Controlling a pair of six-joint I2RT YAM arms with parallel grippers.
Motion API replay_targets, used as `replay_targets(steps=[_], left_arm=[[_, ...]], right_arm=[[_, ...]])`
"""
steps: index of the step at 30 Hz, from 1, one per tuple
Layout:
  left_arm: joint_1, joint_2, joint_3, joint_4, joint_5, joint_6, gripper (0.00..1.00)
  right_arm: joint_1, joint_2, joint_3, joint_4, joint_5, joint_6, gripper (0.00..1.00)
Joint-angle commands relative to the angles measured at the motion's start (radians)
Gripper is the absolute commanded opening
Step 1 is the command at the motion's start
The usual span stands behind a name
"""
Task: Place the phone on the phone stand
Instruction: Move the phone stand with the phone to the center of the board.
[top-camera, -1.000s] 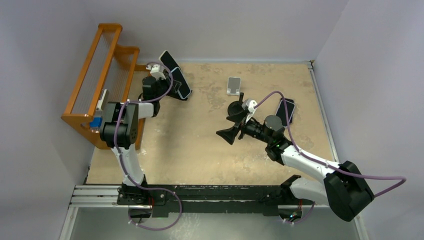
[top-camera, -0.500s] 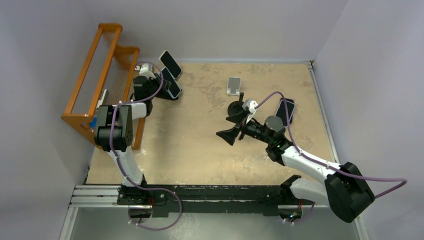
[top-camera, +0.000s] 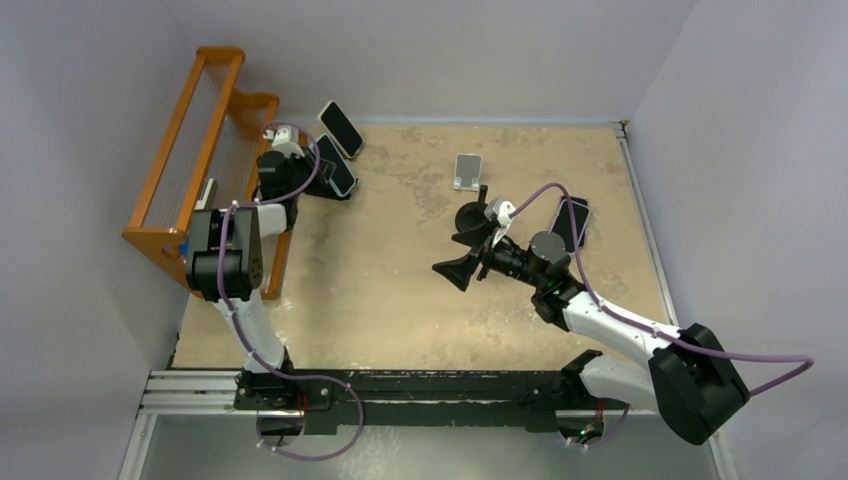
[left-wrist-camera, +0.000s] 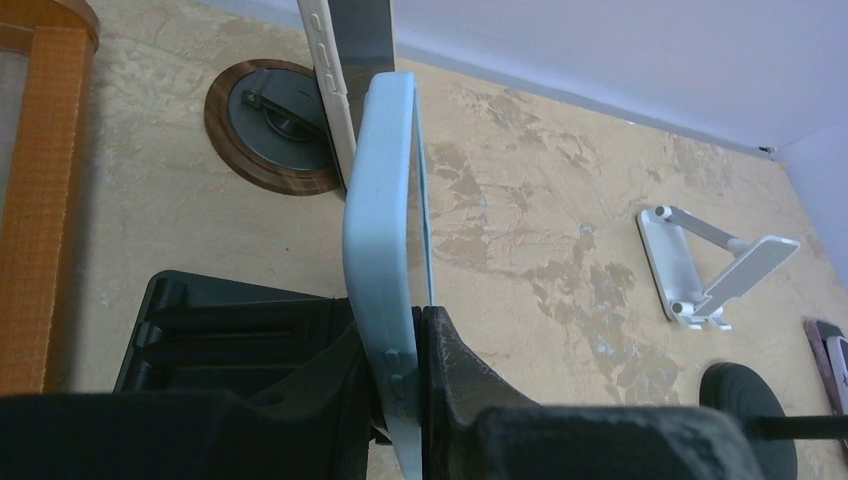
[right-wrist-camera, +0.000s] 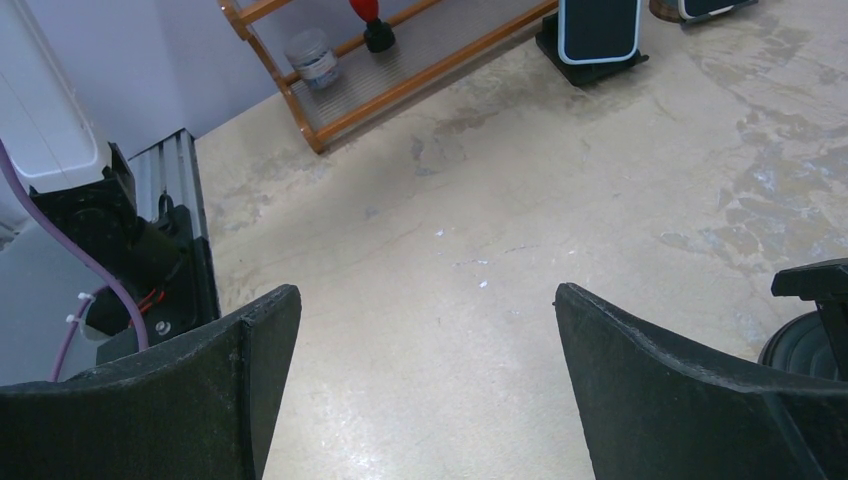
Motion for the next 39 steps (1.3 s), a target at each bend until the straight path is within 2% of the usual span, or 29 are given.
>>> replay_targets(steps=[1,4,10,15,25,39], left_arm=[[0.040,0.047,0.006,-0.056,0.022,0.035,0.00],[0.042,0.057,0.014,-0.056,0.072,0.039,0.00],[0.048,0.049,0.008,-0.058,0.087,0.042,0.23],[0.057,0.018,-0.003,-0.062,0.104,0.054,0.31],[0.073,-0.086,-0.015,-0.081,0.089,0.080,0.32],[0.096,-0.114,-0.003,-0.044,0.127,0.072,0.33]], right_arm=[[-0.004,0.006,0.016,0.054,-0.018,0.003,0.99],[-0.004,0.007,0.017,0.053,-0.020,0.003,0.99],[-0.004,0.014,0.015,0.053,-0.024,0.000,0.99],[-0.003,0.033,0.017,0.062,-0.035,0.002,0.99],[-0.004,0.061,0.027,0.066,-0.049,-0.001,0.99],[-0.003,0.080,0.034,0.065,-0.062,-0.002,0.99]])
